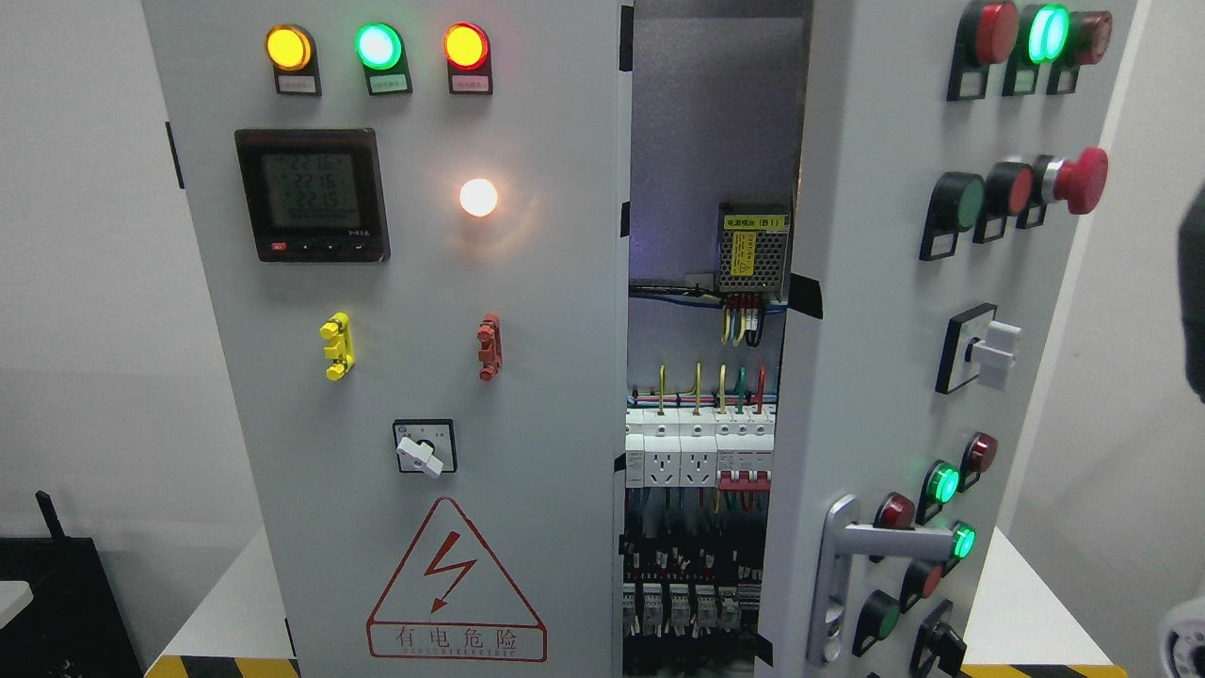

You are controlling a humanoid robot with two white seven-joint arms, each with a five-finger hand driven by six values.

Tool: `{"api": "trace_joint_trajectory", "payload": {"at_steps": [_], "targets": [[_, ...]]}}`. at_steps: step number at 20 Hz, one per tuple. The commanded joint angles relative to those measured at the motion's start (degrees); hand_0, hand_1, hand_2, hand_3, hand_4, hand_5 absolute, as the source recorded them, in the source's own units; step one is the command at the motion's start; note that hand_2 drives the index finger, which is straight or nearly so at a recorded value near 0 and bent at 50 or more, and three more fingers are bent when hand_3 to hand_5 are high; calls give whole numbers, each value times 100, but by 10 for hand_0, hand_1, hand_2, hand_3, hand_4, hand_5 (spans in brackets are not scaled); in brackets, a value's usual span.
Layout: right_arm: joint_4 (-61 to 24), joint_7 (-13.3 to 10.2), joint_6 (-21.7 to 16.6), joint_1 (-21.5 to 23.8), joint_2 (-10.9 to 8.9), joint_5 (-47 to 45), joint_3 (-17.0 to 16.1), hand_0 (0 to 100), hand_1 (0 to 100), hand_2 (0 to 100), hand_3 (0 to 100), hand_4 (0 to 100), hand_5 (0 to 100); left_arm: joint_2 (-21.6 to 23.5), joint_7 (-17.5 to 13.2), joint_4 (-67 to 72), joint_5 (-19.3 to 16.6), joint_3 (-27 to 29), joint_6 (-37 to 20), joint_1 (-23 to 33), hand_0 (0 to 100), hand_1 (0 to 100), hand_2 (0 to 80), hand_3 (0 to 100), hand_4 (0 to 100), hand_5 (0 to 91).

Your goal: Release door handle

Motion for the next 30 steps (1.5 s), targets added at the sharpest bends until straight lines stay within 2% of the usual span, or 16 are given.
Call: {"api": "trace_joint_trajectory", "payload": {"at_steps": [1, 2, 6, 9, 11, 14, 17, 20, 21, 22, 24, 25, 27, 28, 29, 30], "targets": [[260, -35, -37, 1680, 218, -256, -2061, 490, 252, 844, 1000, 1000, 1000, 0, 16, 53, 0, 9, -3, -18, 120, 389, 0, 0, 0, 0], [321, -35, -45, 2031, 332, -326, -2106, 492, 250, 836, 1000, 1000, 1000, 0, 16, 53, 0, 9, -3, -18, 120, 389, 0, 0, 0, 0], [699, 44, -159, 3174, 1175, -414, -2352, 567, 186, 760, 1000, 1000, 999, 0, 16, 53, 0, 9, -3, -18, 120, 389, 0, 0, 0, 0], [1121, 35, -807, 4000, 1659, -1124, -2317, 574, 153, 716, 1000, 1000, 994, 0, 16, 53, 0, 9, -3, -18, 120, 389, 0, 0, 0, 0], [1419, 35, -1204, 4546, 1967, -1686, -2273, 551, 172, 641, 1000, 977, 981, 0, 16, 53, 0, 9, -3, -18, 120, 389, 0, 0, 0, 0], [2174, 44, -1293, 5048, 2021, -2425, -2238, 531, 183, 598, 1000, 945, 973, 0, 16, 53, 0, 9, -3, -18, 120, 389, 0, 0, 0, 0], [3192, 87, -1346, 5084, 2196, -2953, -2290, 523, 188, 560, 974, 899, 944, 0, 16, 53, 0, 9, -3, -18, 120, 389, 0, 0, 0, 0], [4413, 473, -1547, 5163, 2310, -3007, -2326, 515, 240, 529, 888, 791, 860, 0, 16, 53, 0, 9, -3, -18, 120, 389, 0, 0, 0, 0], [4931, 570, -1714, 5155, 2311, -3007, -2317, 516, 248, 474, 743, 677, 745, 0, 16, 53, 0, 9, -3, -18, 120, 389, 0, 0, 0, 0], [5502, 606, -1872, 5120, 2293, -3007, -2300, 519, 250, 428, 662, 594, 620, 0, 16, 53, 0, 9, -3, -18, 120, 389, 0, 0, 0, 0], [6435, 676, -1996, 5058, 2250, -3007, -2247, 518, 252, 366, 535, 447, 449, 0, 16, 53, 0, 9, -3, -18, 120, 389, 0, 0, 0, 0], [6866, 842, -1996, 5032, 2241, -2990, -2238, 516, 253, 323, 476, 395, 389, 0, 16, 53, 0, 9, -3, -18, 120, 389, 0, 0, 0, 0], [7701, 1394, -1996, 4944, 2258, -2990, -2238, 518, 246, 264, 387, 338, 332, 0, 16, 53, 0, 9, -3, -18, 120, 389, 0, 0, 0, 0], [8131, 1684, -1996, 4900, 2241, -2998, -2238, 544, 178, 182, 280, 248, 243, 0, 16, 53, 0, 9, -3, -18, 120, 389, 0, 0, 0, 0], [8527, 2000, -1996, 4813, 2241, -2998, -2238, 540, 158, 151, 233, 209, 204, 0, 8, 53, 0, 9, -3, -18, 120, 389, 0, 0, 0, 0], [8940, 2265, -1970, 4690, 2223, -2990, -2238, 518, 109, 80, 136, 102, 93, 0, 16, 53, 0, 9, -3, -18, 120, 389, 0, 0, 0, 0]]}}
